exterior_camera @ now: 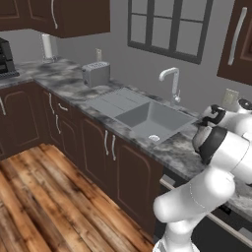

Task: Move the water bottle and hotdog bun from the top shelf to the second highest shelf to make space. Then, place the pitcher from the counter on the cleared top shelf.

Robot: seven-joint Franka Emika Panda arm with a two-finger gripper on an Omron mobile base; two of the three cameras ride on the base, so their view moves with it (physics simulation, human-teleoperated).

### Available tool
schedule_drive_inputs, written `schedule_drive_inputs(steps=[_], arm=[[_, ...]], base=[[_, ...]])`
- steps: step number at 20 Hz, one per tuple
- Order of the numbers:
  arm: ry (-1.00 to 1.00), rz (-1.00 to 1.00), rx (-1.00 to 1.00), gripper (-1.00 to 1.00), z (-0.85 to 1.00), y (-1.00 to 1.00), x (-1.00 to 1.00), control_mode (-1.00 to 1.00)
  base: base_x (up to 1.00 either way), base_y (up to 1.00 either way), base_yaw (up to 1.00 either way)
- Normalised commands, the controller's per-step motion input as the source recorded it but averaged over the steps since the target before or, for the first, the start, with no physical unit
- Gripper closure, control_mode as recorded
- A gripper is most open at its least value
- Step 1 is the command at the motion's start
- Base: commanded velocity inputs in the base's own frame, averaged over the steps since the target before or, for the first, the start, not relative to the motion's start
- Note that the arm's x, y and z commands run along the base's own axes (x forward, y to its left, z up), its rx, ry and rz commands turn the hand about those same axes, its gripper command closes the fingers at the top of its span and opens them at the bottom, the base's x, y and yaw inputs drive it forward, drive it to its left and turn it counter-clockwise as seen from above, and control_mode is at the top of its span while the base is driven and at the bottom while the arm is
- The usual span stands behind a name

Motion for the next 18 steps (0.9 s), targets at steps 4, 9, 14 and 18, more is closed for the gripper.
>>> schedule_drive_inputs(steps=[4,9,14,18], arm=[[-0.02,0.01,0.00,1.00,-0.21,0.00,-0.02,-1.00],[0.00,0.05,-0.01,1.00,-0.13,0.42,-0.50,-1.00],[-0.01,0.00,-0.09,1.00,0.23,0.89,-0.75,-1.00],[0.00,0.00,-0.14,1.00,0.73,0.98,-0.51,-1.00]], base=[[0.00,0.00,0.00],[0.00,0.00,0.00],[0.00,0.00,0.00],[0.00,0.00,0.00]])
